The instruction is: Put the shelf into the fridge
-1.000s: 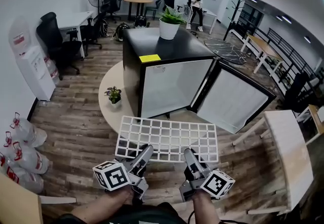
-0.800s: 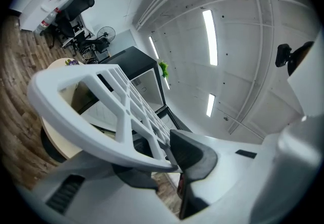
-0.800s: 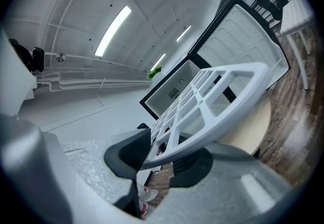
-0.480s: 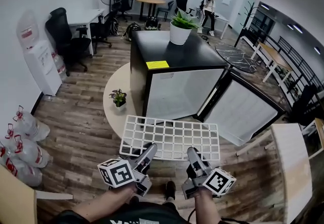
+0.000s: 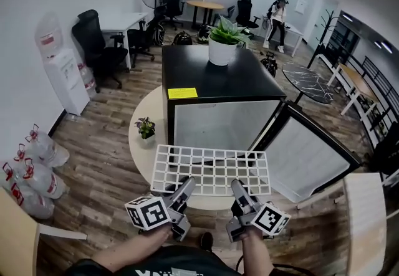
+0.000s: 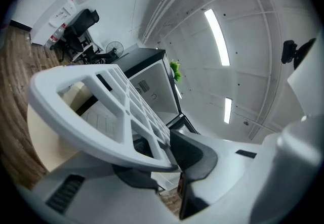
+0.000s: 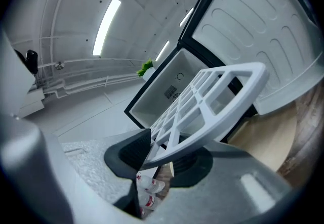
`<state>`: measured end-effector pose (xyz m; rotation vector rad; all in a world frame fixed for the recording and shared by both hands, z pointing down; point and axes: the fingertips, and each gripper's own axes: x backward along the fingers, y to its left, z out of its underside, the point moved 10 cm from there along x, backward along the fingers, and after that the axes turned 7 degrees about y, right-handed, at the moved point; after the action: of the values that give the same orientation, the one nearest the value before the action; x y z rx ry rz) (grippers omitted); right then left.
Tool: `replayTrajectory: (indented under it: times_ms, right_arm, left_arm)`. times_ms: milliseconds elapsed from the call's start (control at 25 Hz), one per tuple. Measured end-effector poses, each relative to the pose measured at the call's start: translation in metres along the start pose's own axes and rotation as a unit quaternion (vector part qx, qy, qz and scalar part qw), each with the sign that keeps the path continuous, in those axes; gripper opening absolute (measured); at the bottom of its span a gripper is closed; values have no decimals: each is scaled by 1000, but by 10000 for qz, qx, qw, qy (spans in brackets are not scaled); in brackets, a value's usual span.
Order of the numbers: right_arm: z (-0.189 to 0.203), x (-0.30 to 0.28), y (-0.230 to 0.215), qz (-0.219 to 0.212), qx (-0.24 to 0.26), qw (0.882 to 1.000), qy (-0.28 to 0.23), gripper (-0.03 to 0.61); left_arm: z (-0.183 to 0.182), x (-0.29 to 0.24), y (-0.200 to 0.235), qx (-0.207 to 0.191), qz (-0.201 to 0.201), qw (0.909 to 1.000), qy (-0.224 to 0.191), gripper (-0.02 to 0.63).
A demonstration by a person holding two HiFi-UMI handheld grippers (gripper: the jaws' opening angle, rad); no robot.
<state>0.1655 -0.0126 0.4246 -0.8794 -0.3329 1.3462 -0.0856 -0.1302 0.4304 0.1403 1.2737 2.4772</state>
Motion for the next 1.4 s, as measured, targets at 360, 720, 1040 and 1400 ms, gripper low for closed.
replayTrajectory:
  times_ms: [360, 720, 1040, 1400]
  right_arm:
    - [-38, -27, -49, -314, -68, 9984, 467, 109]
    - [-65, -52, -91, -513, 23, 9939, 971, 109]
    - [-89, -71, -115, -816, 116, 9885, 1271, 109]
    - [-91, -86, -131, -1008, 86, 9848, 1412, 109]
  left_arm:
    - [7, -43, 4, 59, -497, 9985, -230, 87]
    - [24, -78, 14, 197, -859, 9947, -529, 87]
    - [28, -103, 16, 294, -1105, 9906, -745, 87]
    - [30, -112, 20, 256, -1377, 9871, -776, 87]
